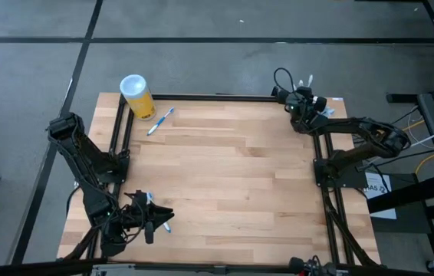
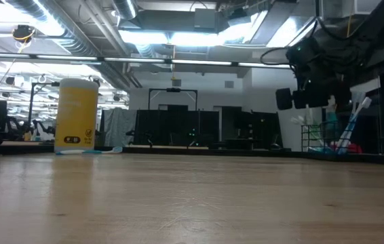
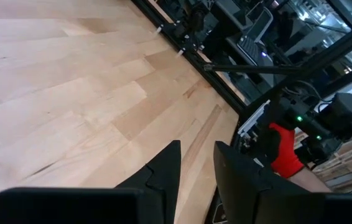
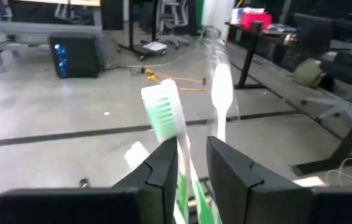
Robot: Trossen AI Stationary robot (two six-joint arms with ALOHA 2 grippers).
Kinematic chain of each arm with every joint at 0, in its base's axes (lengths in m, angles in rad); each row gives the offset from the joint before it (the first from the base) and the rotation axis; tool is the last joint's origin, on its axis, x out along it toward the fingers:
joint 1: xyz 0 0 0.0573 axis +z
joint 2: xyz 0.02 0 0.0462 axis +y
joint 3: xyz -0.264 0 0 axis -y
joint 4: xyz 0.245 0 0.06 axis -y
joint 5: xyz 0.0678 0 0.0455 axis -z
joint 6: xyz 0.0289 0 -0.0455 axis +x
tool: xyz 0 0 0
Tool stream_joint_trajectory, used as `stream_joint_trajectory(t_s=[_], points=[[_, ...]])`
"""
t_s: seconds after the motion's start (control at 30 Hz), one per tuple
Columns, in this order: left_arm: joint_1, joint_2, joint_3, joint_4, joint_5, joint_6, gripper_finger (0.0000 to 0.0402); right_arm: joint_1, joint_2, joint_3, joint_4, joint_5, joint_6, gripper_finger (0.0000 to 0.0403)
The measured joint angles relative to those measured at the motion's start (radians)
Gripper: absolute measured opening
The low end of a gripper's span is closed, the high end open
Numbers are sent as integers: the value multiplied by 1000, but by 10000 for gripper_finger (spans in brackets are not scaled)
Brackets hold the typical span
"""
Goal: Pick & Place toothbrushing station
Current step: Put the green toothbrush into the mesh organizer, then put the blue toothbrush into the mesh organizer
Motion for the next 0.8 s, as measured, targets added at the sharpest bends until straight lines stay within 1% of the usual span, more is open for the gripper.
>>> stream_joint_trajectory(t_s=[0.1, 0.27, 0.4, 0.63, 0.73, 0.77, 0.8], points=[[0, 0, 0, 2, 1, 0, 91, 17, 0, 0, -35, -4, 29, 89], [0, 0, 0, 2, 2, 0, 91, 59, 0, 0, -46, -3, 29, 89], [0, 0, 0, 2, 2, 0, 91, 98, -1, 0, -49, 26, 27, 89], [0, 0, 0, -10, 29, 0, 91, 212, -37, 0, -53, 65, 35, 89], [0, 0, 0, -11, 28, 0, 91, 286, -78, 0, -77, 42, 74, 89], [-1, 0, 0, -11, 26, 0, 91, 316, -89, 0, -85, 14, 89, 89], [-4, 0, 0, -13, 20, 2, 91, 347, -101, 0, -90, -35, 96, 89]])
